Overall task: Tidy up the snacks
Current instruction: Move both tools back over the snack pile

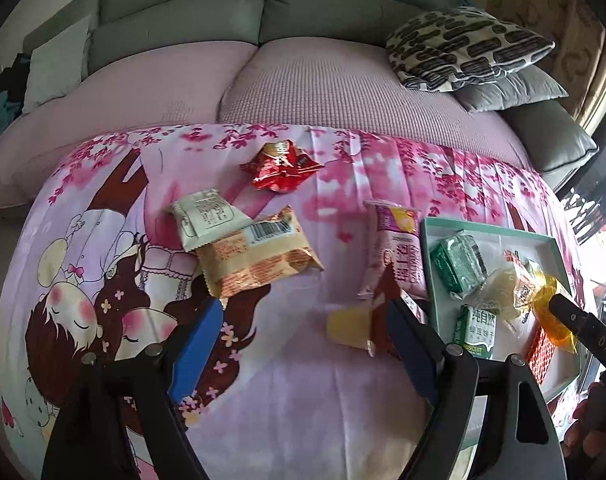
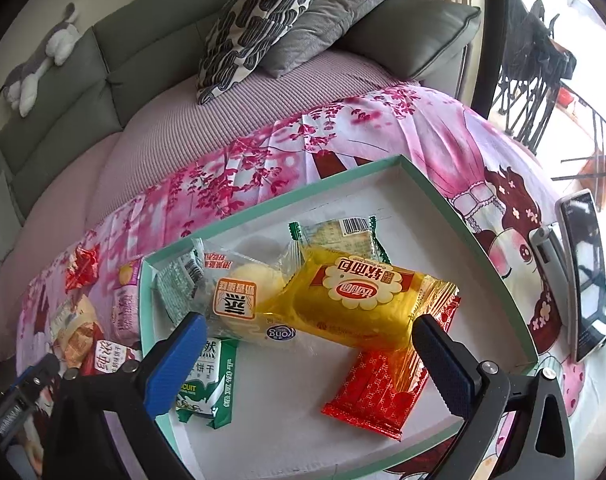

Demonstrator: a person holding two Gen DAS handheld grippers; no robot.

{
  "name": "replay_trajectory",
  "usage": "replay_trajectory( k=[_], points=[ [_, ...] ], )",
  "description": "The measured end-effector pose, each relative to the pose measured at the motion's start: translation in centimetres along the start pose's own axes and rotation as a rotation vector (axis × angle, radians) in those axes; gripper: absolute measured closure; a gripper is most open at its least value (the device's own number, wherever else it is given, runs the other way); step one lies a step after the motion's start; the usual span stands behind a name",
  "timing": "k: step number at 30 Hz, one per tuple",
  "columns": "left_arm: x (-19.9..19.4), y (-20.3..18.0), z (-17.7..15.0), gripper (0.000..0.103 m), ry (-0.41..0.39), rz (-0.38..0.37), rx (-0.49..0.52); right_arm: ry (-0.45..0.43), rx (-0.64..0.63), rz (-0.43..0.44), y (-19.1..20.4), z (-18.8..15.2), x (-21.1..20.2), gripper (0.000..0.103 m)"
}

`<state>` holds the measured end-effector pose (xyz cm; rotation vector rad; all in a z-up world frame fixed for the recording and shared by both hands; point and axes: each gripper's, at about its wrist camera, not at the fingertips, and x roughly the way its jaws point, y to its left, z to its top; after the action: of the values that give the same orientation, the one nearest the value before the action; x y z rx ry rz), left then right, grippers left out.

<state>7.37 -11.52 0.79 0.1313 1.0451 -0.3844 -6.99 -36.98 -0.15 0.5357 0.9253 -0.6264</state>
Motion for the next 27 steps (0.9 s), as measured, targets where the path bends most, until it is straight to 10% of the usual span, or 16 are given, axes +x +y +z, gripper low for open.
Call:
replay_trajectory(
  k=[27],
  points=[
    [2.2, 13.5, 1.3, 0.019, 0.069, 0.067, -0.286, -0.042, -0.227, 0.133, 12.6, -0.4, -1.8, 0.001]
  ],
)
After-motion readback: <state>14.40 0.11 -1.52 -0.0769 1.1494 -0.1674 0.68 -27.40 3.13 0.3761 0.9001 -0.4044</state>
